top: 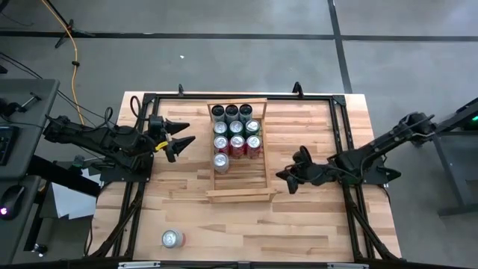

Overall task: Place canned beverage on shelf
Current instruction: Put the pink can on the shelf aligned with the other pink can

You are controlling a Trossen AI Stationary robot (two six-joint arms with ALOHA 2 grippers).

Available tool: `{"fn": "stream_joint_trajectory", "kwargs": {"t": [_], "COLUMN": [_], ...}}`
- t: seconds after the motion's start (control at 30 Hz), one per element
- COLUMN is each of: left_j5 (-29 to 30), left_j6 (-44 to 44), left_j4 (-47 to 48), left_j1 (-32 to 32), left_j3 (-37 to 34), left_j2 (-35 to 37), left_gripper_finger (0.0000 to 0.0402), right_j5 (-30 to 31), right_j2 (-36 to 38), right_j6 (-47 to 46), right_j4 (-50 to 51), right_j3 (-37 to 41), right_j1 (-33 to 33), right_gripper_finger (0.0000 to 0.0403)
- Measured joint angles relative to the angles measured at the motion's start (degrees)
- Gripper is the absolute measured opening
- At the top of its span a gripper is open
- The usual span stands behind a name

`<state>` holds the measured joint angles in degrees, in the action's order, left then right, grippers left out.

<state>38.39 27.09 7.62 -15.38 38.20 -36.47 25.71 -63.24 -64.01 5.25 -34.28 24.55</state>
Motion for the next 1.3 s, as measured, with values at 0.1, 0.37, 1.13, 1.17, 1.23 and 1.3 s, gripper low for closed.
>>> {"fn": "stream_joint_trajectory", "kwargs": {"t": [0.1, 0.37, 1.13, 1.17, 1.23, 1.3], "left_j5": [-0.9, -6.3, -6.3, -6.3, -6.3, -6.3], "left_j6": [1.7, -2.2, -21.7, -21.7, -21.8, -21.8], "left_j4": [-1.0, -10.9, -16.0, -16.0, -16.0, -16.0], "left_j1": [0.0, 0.0, 0.0, 0.0, 0.0, 0.0], "left_j3": [0.0, 0.0, 0.0, 0.0, 0.0, 0.0], "left_j2": [0.0, -0.2, -3.9, -4.2, -4.5, -4.5], "left_gripper_finger": [0.0342, 0.0342, 0.0342, 0.0342, 0.0342, 0.0342], "right_j5": [4.0, 5.7, 1.2, 1.0, 0.1, -0.8], "right_j2": [1.1, 4.0, 3.9, 3.9, 3.9, 3.9], "right_j6": [4.4, 26.8, 48.2, 47.7, 46.9, 45.9], "right_j4": [-4.3, -22.8, -15.0, -13.9, -12.1, -9.8], "right_j3": [0.0, -3.0, -17.9, -18.2, -18.8, -19.5], "right_j1": [0.1, -3.9, -14.7, -14.9, -15.4, -15.9], "right_gripper_finger": [0.0000, 0.0000, 0.0145, 0.0169, 0.0215, 0.0257]}}
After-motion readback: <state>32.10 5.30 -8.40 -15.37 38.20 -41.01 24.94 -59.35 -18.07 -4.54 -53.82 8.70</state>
